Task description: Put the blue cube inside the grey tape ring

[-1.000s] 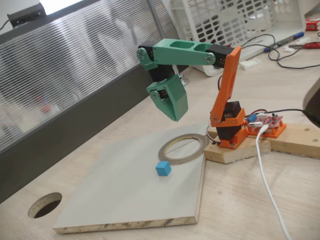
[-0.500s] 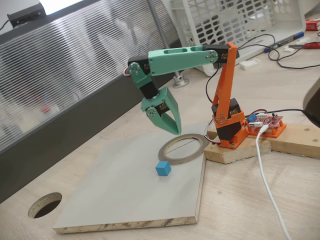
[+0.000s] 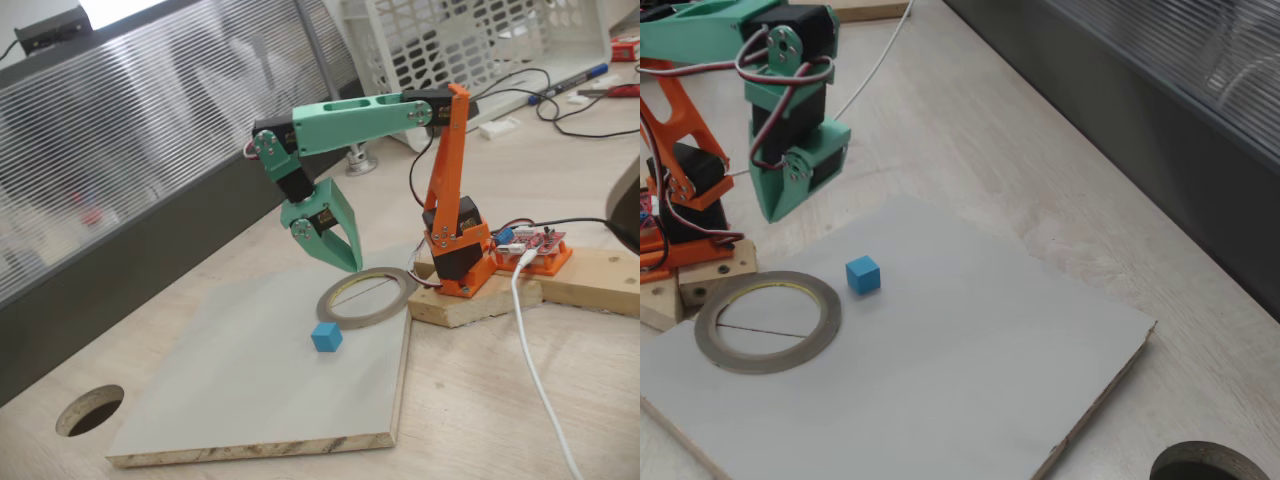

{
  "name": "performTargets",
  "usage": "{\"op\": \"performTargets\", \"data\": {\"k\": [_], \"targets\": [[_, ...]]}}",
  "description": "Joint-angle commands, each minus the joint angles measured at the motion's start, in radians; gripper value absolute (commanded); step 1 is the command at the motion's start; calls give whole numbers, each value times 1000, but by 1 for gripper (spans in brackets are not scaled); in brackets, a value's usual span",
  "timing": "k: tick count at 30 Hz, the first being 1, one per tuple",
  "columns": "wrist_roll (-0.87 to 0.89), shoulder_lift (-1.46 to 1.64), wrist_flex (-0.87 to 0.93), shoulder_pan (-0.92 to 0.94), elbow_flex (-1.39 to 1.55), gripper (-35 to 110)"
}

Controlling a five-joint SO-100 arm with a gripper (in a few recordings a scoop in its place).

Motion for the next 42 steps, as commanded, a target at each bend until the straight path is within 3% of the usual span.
{"op": "performTargets", "data": {"k": [1,12,36,42], "targets": [[12,-69,-71,-12,-20,0],[12,-120,-288,-20,-18,0],[6,-123,-291,-31,-14,0],[12,-121,-284,-152,-14,0]]}}
